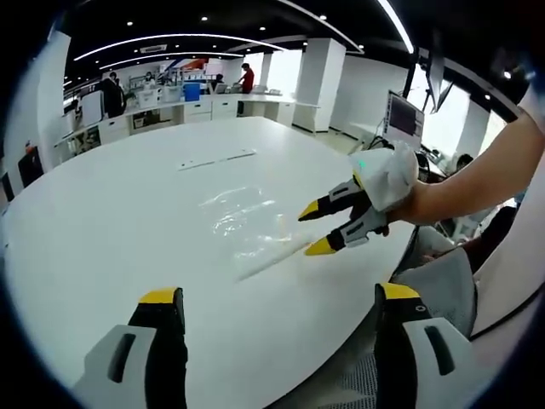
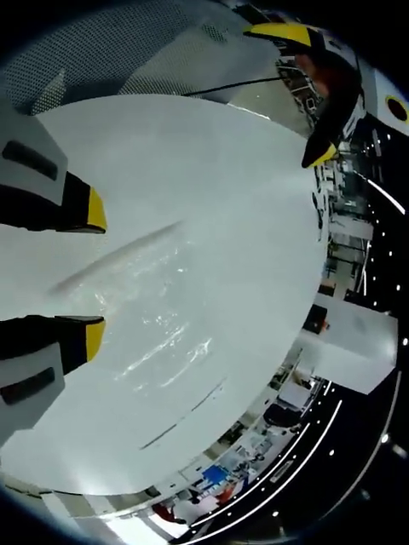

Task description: Arrange the food packaging bags into a neat stack by flattening each bag and aligning their edges.

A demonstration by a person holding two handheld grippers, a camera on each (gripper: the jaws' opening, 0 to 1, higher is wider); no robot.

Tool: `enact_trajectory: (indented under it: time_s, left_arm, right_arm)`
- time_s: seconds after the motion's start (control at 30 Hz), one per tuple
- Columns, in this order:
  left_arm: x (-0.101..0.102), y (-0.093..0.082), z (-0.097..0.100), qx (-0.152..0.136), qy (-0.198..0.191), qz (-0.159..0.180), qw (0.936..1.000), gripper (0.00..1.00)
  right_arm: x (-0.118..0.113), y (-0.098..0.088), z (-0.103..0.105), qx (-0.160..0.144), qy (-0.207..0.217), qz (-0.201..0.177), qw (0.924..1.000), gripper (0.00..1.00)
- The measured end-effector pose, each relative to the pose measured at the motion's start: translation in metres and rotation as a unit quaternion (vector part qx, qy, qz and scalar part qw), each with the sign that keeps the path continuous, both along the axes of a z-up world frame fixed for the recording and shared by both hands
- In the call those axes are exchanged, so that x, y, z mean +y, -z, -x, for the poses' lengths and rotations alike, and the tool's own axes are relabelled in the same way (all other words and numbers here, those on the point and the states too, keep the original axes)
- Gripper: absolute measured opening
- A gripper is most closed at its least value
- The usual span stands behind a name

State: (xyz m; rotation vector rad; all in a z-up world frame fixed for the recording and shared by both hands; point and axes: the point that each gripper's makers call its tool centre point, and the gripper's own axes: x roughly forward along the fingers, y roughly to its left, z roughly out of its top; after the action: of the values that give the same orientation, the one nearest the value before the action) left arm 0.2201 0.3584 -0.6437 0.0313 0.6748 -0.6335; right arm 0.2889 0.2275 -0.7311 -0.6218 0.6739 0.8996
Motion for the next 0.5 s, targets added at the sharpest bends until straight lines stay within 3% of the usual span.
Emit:
enact_trajectory:
  time_s: [0.5]
  left_arm:
    - [0.004, 0.0022, 0.0025, -0.003, -0.006, -0.001, 1.0, 0.91]
  right_arm:
    - [-0.0038, -0.0081, 0.0077, 0.009, 0.037, -0.029, 0.9989, 0.43]
